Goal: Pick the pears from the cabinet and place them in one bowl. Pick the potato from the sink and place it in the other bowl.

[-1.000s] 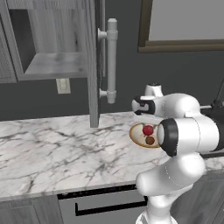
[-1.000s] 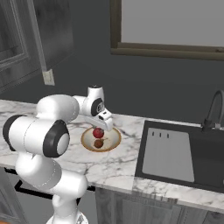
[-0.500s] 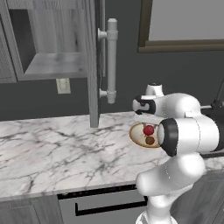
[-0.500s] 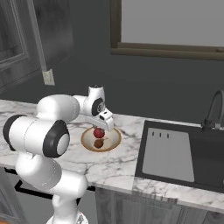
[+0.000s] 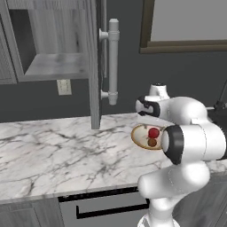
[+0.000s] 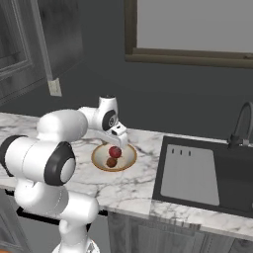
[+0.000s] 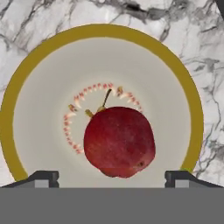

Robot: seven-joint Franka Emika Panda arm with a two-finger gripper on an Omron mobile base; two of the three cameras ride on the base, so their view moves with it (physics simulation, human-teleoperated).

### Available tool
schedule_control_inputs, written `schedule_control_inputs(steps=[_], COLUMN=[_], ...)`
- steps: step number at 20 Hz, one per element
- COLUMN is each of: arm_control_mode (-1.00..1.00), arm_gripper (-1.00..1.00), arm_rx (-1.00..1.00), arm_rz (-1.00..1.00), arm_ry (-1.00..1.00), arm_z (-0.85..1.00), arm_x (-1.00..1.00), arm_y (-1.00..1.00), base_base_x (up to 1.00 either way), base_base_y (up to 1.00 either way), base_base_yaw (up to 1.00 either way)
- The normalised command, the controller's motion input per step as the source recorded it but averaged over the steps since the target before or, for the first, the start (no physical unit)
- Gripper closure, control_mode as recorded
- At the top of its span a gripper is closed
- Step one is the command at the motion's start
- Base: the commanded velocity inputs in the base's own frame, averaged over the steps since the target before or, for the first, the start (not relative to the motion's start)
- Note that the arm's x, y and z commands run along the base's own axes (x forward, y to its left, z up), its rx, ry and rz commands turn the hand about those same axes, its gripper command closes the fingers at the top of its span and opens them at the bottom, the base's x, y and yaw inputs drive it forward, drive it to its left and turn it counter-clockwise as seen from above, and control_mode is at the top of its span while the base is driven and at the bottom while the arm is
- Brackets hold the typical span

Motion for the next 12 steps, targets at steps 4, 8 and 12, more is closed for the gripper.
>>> schedule_control_inputs(steps=[4,8,12], arm_control_mode=[-1.00,-1.00,-1.00], arm_gripper=[-1.00,-1.00,-1.00], arm_rx=[0.00,0.00,-0.14], arm_rz=[0.00,0.11,0.30], arm_ry=[-0.14,-0.23,-0.24], arm_z=[0.34,0.49,0.57], arm_x=[-0.65,-0.74,-0.68], arm_y=[-0.02,-0.11,0.00], base_base_x=[0.00,0.00,0.00], base_base_y=[0.00,0.00,0.00], base_base_yaw=[0.00,0.00,0.00])
